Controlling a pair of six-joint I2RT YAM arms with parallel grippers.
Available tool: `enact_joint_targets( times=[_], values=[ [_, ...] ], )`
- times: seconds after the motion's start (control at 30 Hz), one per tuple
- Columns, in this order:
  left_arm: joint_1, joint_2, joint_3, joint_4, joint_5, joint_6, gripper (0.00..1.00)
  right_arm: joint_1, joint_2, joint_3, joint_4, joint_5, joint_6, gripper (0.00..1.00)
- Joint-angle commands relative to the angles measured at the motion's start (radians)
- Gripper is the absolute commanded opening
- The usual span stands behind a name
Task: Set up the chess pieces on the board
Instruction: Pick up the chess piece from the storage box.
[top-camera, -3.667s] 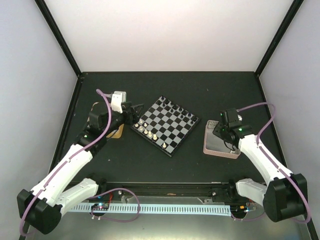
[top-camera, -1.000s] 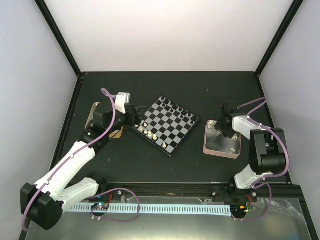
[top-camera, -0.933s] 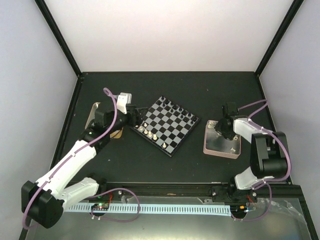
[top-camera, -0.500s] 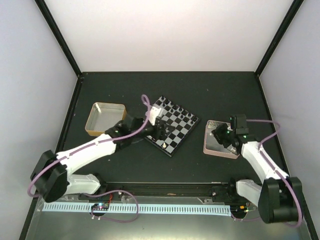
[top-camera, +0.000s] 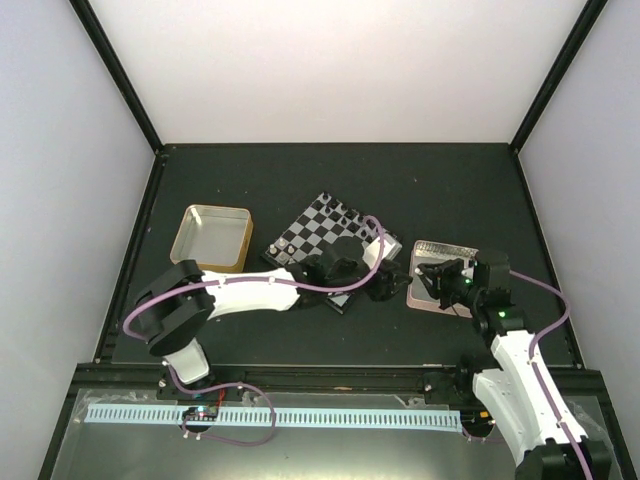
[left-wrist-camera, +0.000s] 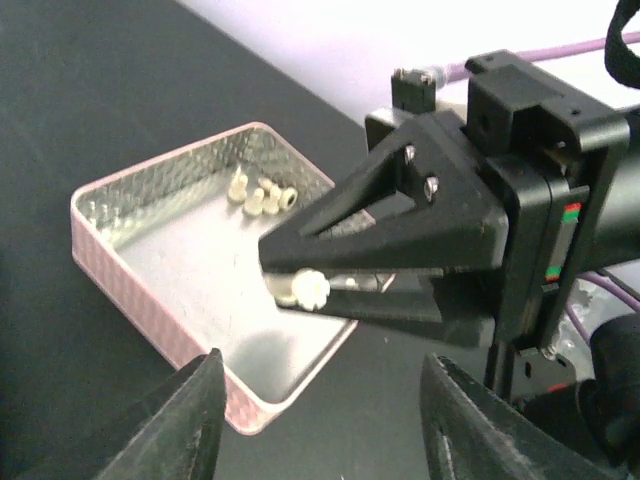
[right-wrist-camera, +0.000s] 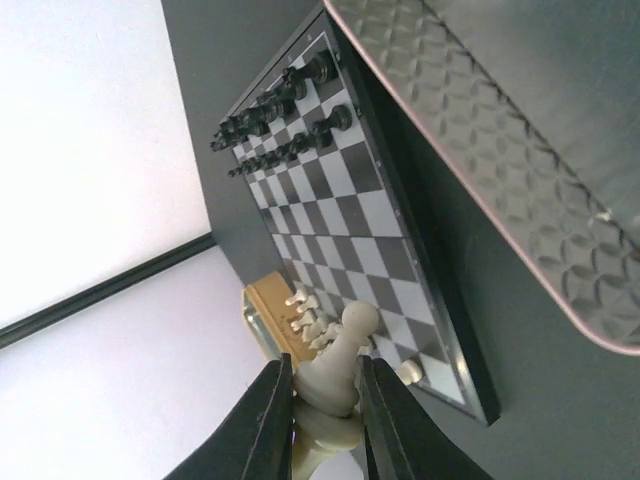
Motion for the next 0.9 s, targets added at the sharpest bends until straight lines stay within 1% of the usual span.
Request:
enact_joint_targets(
  times=[0.0, 0.27, 0.4, 0.5, 0.73, 0.87],
  values=[
    [-0.016, 0.055, 0.084, 0.107, -0.057, 0.098, 0.53, -0.006, -0.039, 0.004, -0.027, -0.061, 0.093, 0.19],
    [-0.042, 0.108, 0.093, 0.167, -0.027, 0.193, 0.43, -0.006, -0.046, 0.024, -0.042, -0.074, 0.092, 0.20],
    [-0.045, 0.131, 0.111, 0.160, -0.014, 0.225, 0.42, -0.006, -0.054, 0.033, -0.047, -0.081, 0.093, 0.20],
    [-0.045, 0.135, 0.110, 0.164, 0.003, 0.236, 0.39, -0.007, -0.056, 0.039, -0.057, -0.080, 0.089, 0.20],
    [-0.047, 0.138, 0.109, 0.171, 0.007, 0.262, 0.27, -0.006, -0.054, 0.042, -0.055, -0.098, 0.089, 0.20],
    [-0.047, 0.141, 0.122, 0.172, 0.005, 0.276, 0.26, -0.006, -0.050, 0.053, -0.090, -0.101, 0.059, 0.20]
  ],
)
